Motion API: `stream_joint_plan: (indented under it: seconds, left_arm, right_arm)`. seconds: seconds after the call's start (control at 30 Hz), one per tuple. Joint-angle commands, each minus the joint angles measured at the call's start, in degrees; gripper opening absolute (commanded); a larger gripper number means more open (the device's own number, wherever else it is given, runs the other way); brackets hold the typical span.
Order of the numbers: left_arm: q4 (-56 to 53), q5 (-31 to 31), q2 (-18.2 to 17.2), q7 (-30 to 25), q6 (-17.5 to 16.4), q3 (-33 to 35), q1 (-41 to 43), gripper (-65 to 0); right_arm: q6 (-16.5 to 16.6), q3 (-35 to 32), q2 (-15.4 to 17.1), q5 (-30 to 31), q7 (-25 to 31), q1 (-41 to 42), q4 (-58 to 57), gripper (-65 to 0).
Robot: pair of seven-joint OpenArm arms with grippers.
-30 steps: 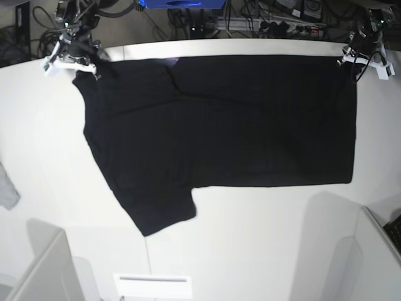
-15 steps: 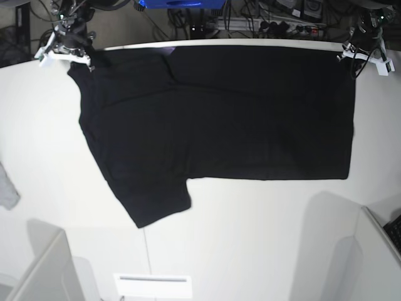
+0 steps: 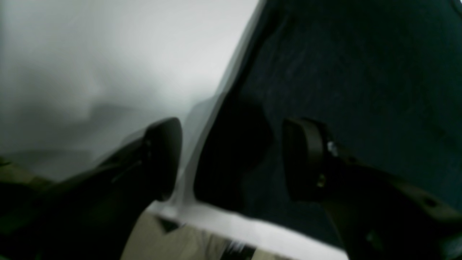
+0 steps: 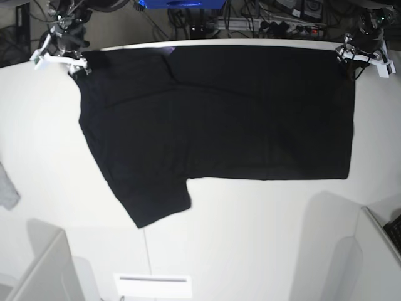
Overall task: Fold the T-shirt properly
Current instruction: 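Drag the shirt back toward the robot with both grippers, then release, then reach both grippers to the shirt's hem corners and grasp them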
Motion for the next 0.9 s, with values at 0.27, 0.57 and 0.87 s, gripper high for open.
stream_joint_plan:
  seconds: [0.27, 0.57, 0.87]
  left_arm:
    - [9.7, 0.1, -0.9, 0.3, 0.5, -11.3, -1.7, -22.4]
    - [7.4, 0.2, -6.5, 0.3, 0.5, -9.8, -9.3, -22.5]
    - [-3.8, 0.3, -11.9, 0.2, 0.4, -5.2, -18.3, -22.7]
  right_arm:
    - [0.0, -0.2, 5.3, -0.2, 1.2, 5.4, 3.8, -30.2]
    - [0.1, -6.7, 13.5, -0.2, -6.9, 22.8, -3.0, -30.2]
    - [0.1, -14.7, 17.0, -0.3, -6.8, 39.7, -20.5, -30.2]
